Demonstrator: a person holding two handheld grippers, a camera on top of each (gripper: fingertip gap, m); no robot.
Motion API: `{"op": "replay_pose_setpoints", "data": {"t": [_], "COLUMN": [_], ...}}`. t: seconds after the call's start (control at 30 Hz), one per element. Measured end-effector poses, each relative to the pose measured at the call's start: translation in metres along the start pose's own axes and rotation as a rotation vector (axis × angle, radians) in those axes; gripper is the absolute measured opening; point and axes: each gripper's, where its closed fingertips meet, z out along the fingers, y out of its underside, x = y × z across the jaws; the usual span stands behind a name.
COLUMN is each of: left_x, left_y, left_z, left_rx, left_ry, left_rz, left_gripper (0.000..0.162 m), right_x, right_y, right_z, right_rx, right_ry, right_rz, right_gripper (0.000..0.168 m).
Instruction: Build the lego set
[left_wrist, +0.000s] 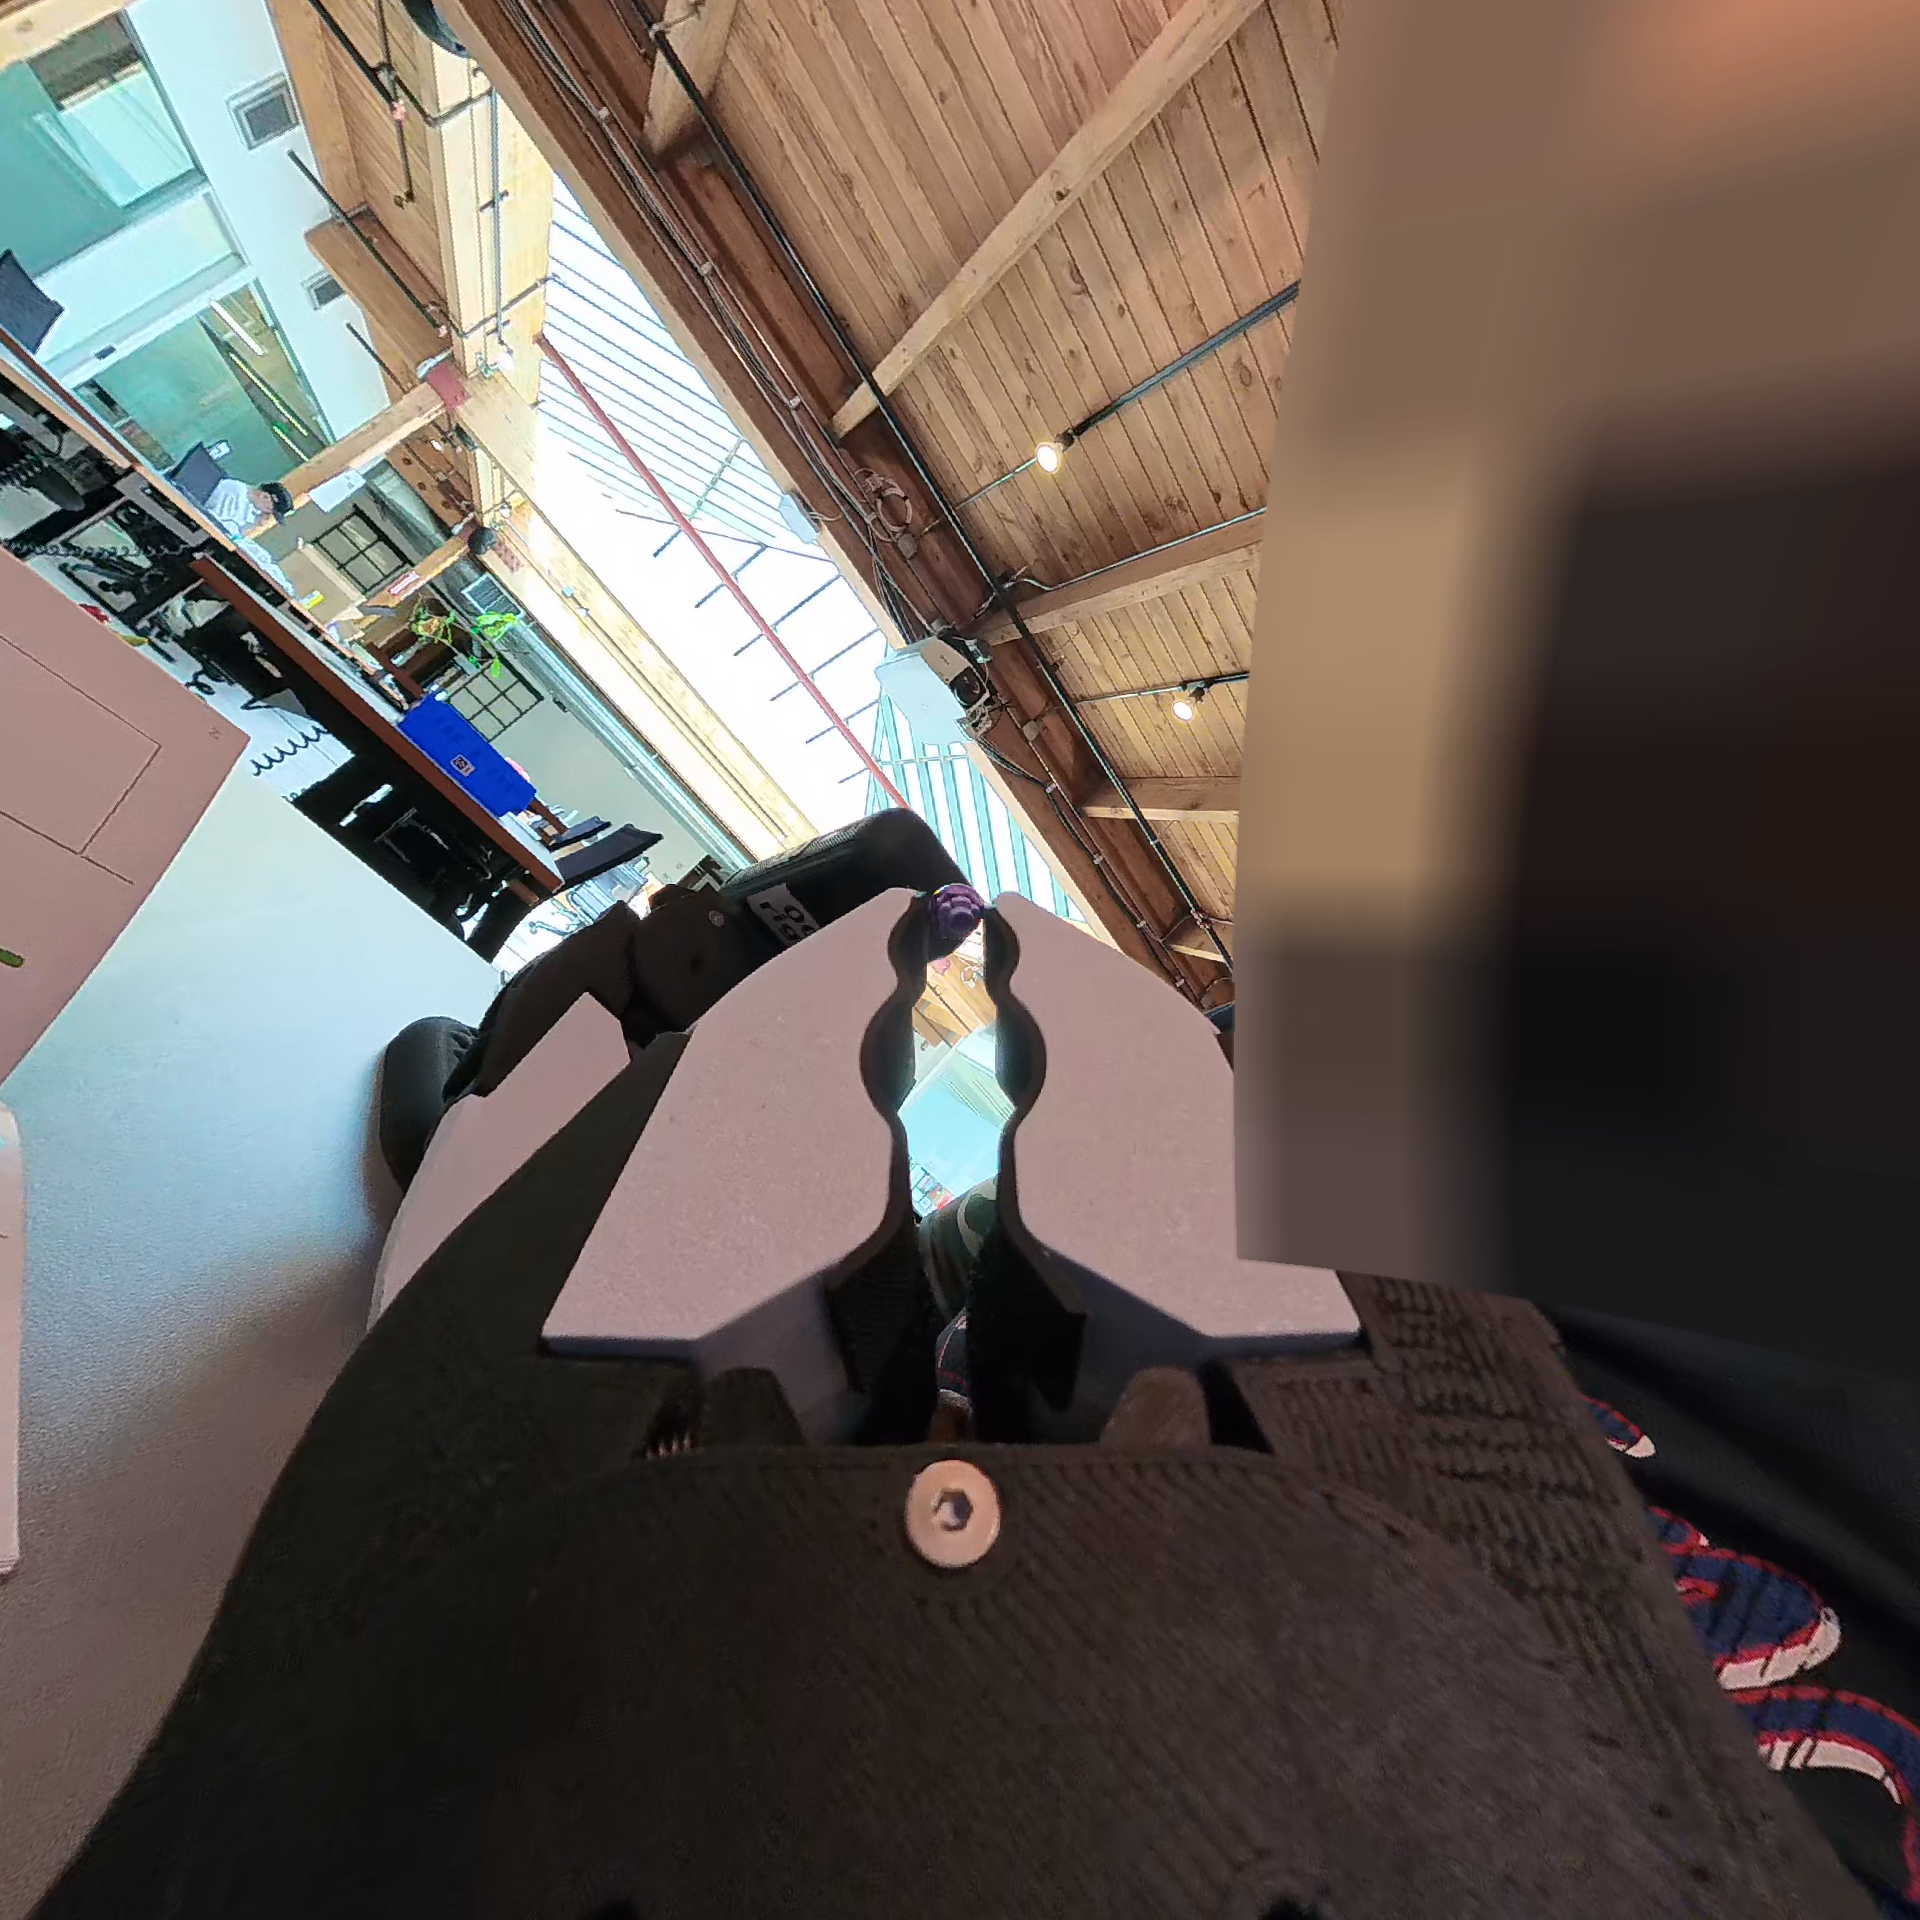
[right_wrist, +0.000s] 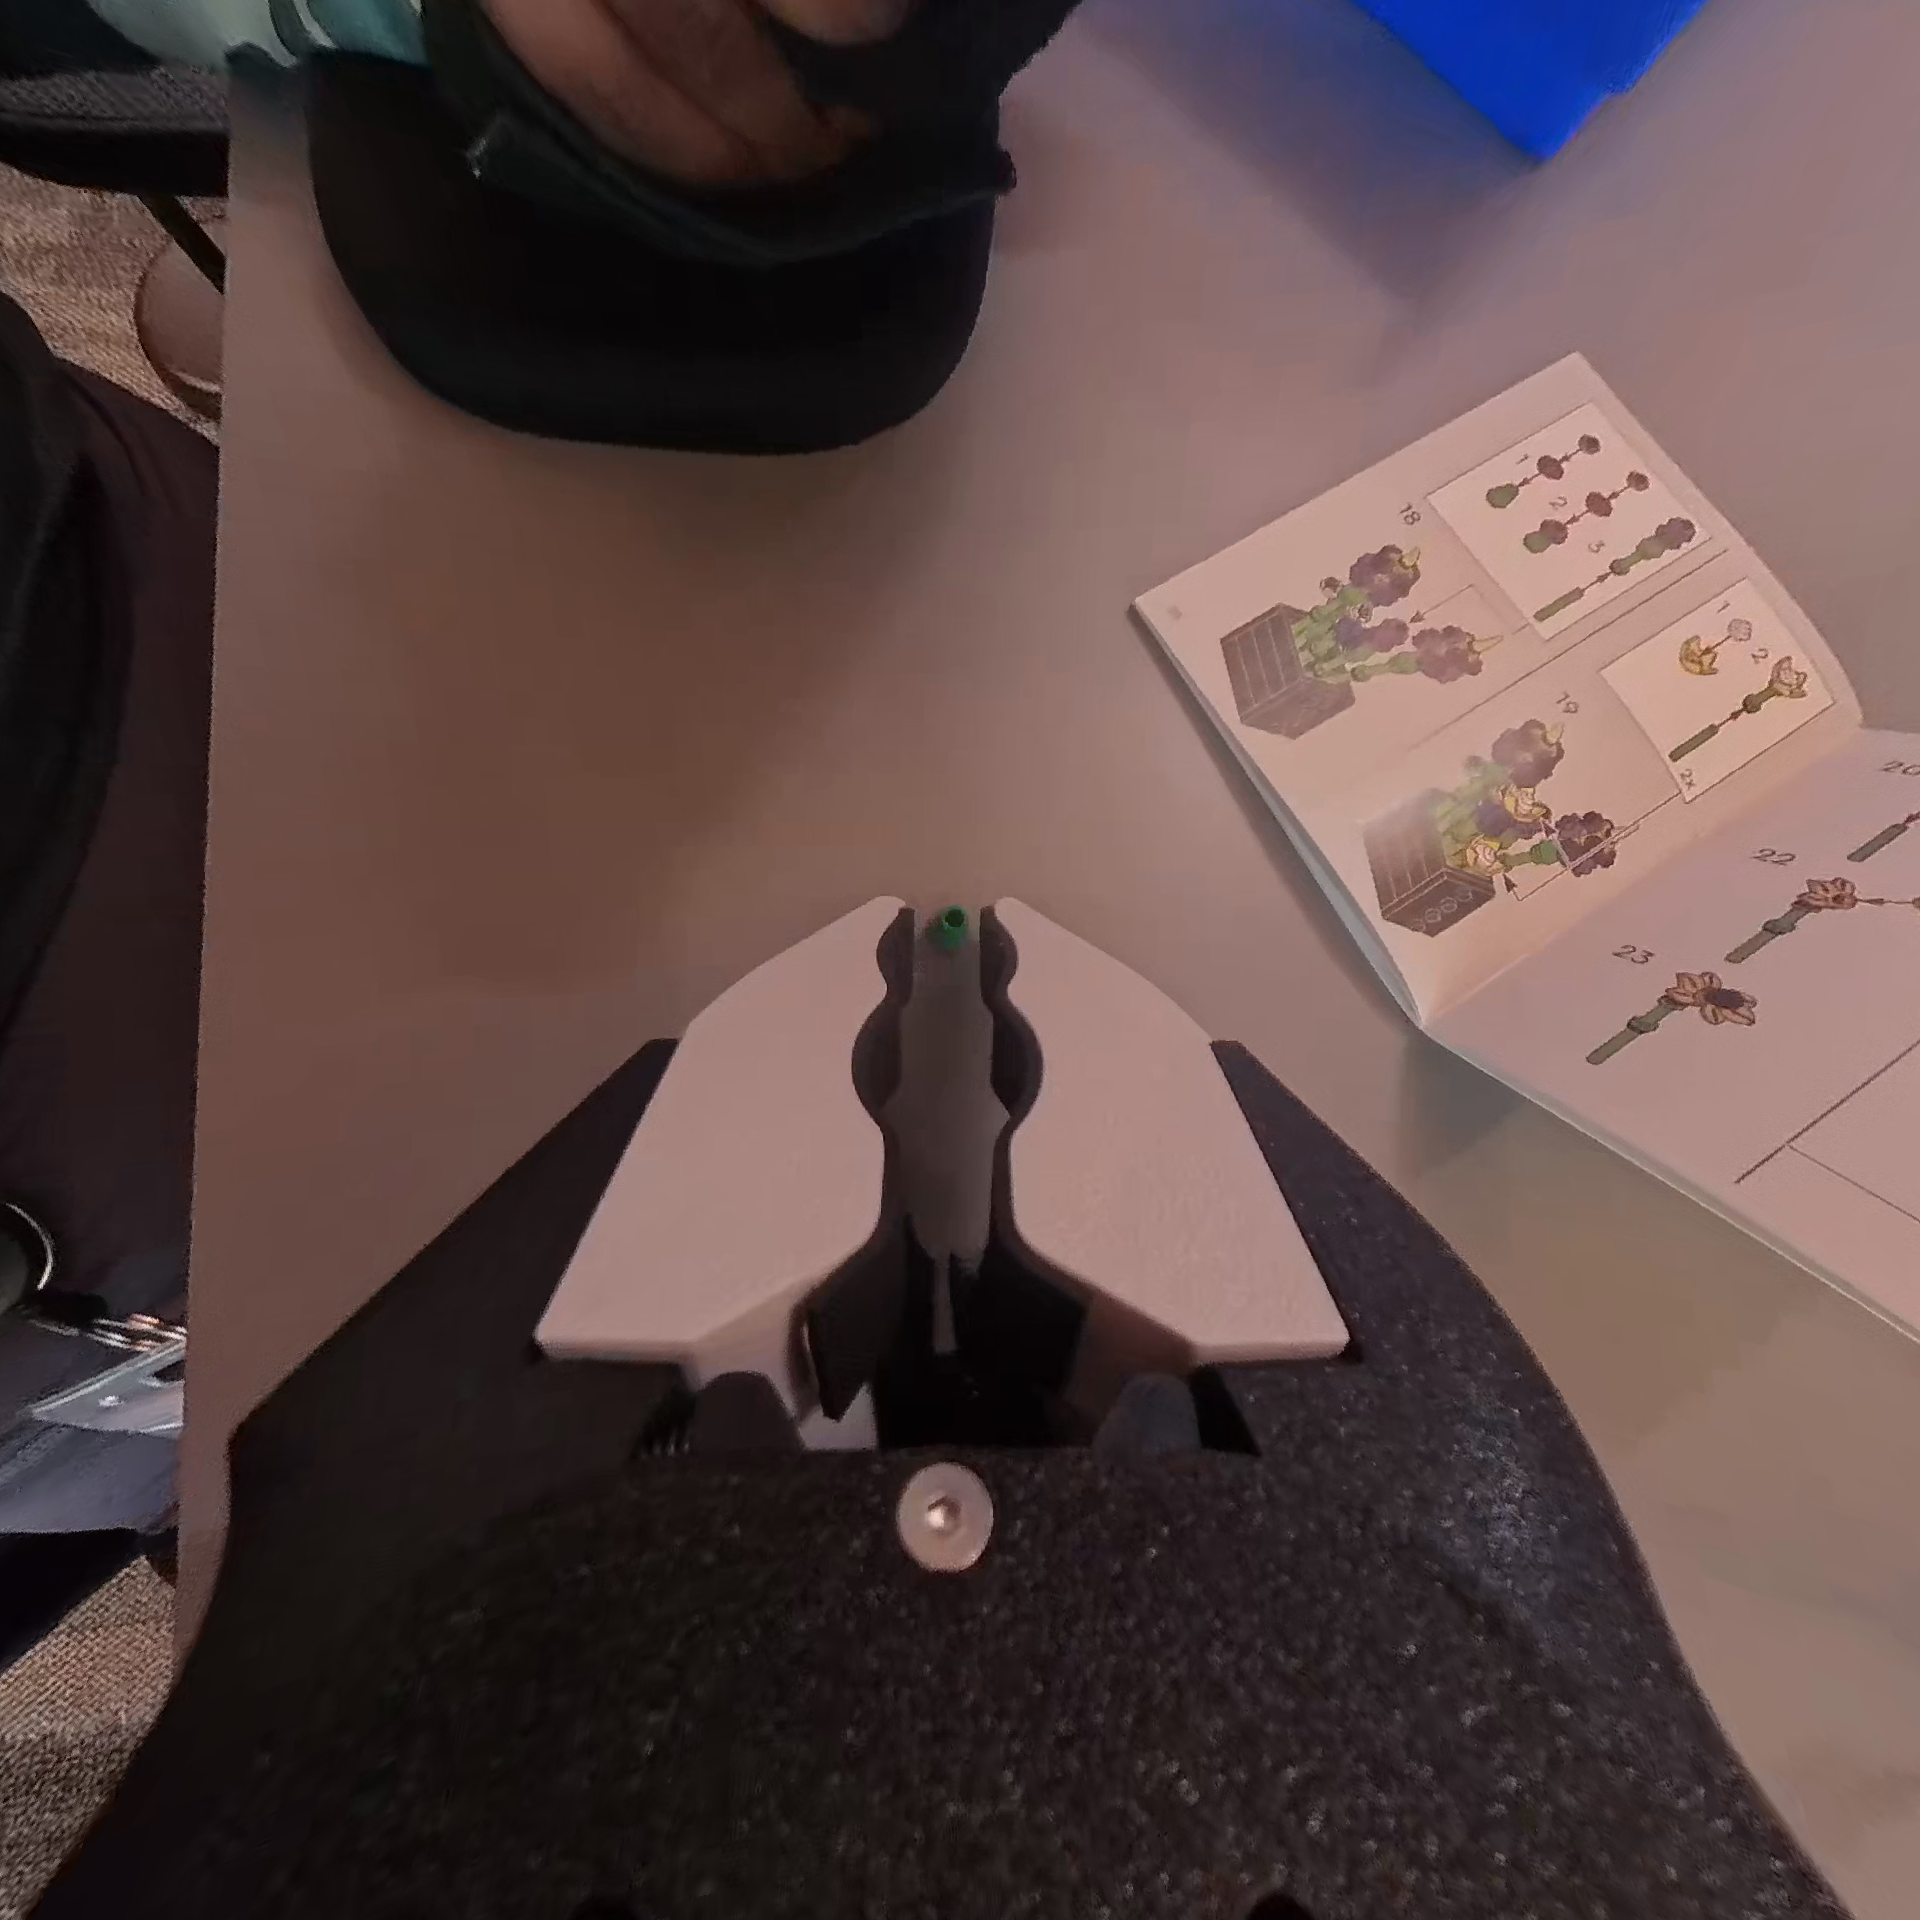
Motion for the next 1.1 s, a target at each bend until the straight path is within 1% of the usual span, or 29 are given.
{"op": "replay_pose_setpoints", "data": {"t": [0.03, 0.07, 0.17, 0.23, 0.3, 0.33, 0.4, 0.47, 0.53, 0.6, 0.7, 0.77, 0.83, 0.93, 1.0, 1.1], "left_x": [0.000, 0.000, 0.001, 0.000, 0.000, 0.000, 0.000, 0.000, -0.001, -0.001, 0.000, 0.000, -0.001, -0.001, -0.001, -0.001], "left_y": [0.000, 0.000, 0.001, 0.001, 0.001, 0.002, 0.003, 0.005, 0.007, 0.008, 0.007, 0.006, 0.007, 0.009, 0.010, 0.009], "left_z": [0.000, 0.000, 0.000, 0.000, 0.000, 0.000, 0.001, 0.002, 0.003, 0.003, 0.002, 0.002, 0.002, 0.003, 0.003, 0.003], "left_rx": [0.000, 0.000, -0.005, -0.008, -0.010, -0.011, -0.017, -0.030, -0.043, -0.046, -0.041, -0.039, -0.043, -0.056, -0.060, -0.056], "left_ry": [0.001, 0.002, 0.005, 0.005, 0.003, 0.002, -0.001, -0.005, -0.010, -0.010, -0.005, -0.003, -0.004, -0.008, -0.009, -0.008], "left_rz": [-0.001, -0.002, -0.002, -0.003, -0.004, -0.005, -0.005, -0.001, 0.005, 0.007, 0.004, 0.001, 0.002, 0.008, 0.010, 0.006], "left_gripper": [0.010, 0.010, 0.010, 0.010, 0.010, 0.010, 0.010, 0.010, 0.010, 0.010, 0.010, 0.010, 0.010, 0.010, 0.010, 0.010], "right_x": [0.000, 0.000, 0.000, 0.002, 0.004, 0.004, 0.000, -0.006, -0.016, -0.021, -0.020, -0.018, -0.017, -0.017, -0.016, -0.016], "right_y": [-0.001, -0.001, 0.001, 0.006, 0.018, 0.030, 0.063, 0.095, 0.111, 0.117, 0.119, 0.117, 0.111, 0.107, 0.099, 0.091], "right_z": [0.001, 0.002, -0.002, -0.019, -0.051, -0.070, -0.107, -0.131, -0.134, -0.125, -0.115, -0.116, -0.117, -0.128, -0.134, -0.143], "right_rx": [0.007, 0.006, -0.013, -0.026, -0.084, -0.152, -0.352, -0.555, -0.646, -0.673, -0.679, -0.653, -0.583, -0.484, -0.343, -0.064], "right_ry": [-0.001, -0.007, -0.005, 0.011, 0.042, 0.054, 0.061, 0.058, 0.006, -0.029, -0.034, -0.011, 0.025, 0.076, 0.128, 0.178], "right_rz": [0.005, 0.007, -0.002, 0.001, 0.012, 0.025, 0.086, 0.144, 0.173, 0.179, 0.170, 0.166, 0.169, 0.155, 0.128, 0.088], "right_gripper": [0.012, 0.007, 0.006, 0.006, 0.006, 0.006, 0.006, 0.006, 0.006, 0.006, 0.006, 0.006, 0.014, 0.020, 0.021, 0.019]}}
